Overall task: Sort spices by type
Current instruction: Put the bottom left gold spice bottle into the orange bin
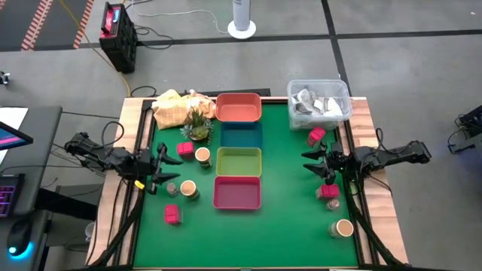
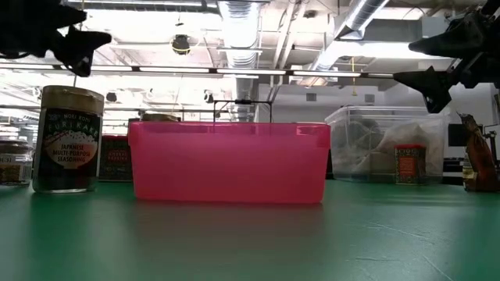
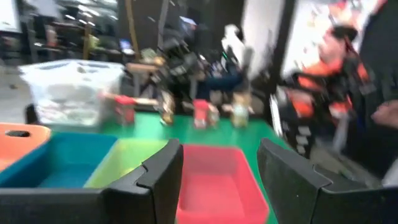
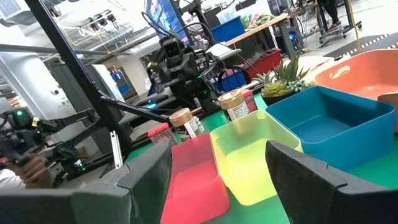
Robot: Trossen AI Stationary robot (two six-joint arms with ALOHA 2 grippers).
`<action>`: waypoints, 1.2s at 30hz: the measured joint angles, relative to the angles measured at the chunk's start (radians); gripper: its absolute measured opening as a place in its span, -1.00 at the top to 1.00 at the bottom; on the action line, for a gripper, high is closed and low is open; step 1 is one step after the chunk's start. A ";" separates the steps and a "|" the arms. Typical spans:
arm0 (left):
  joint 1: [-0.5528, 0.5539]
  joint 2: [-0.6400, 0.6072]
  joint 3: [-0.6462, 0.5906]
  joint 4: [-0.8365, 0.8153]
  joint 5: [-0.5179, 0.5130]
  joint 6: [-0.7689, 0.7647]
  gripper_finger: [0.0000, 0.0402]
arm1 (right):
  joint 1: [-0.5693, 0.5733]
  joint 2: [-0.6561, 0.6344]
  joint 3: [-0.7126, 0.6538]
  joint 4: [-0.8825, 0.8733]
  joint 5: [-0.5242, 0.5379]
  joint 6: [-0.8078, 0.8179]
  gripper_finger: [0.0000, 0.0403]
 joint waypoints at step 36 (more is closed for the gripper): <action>0.001 0.246 0.211 -0.053 -0.237 0.050 0.03 | -0.057 0.004 -0.002 0.070 0.018 -0.110 -0.42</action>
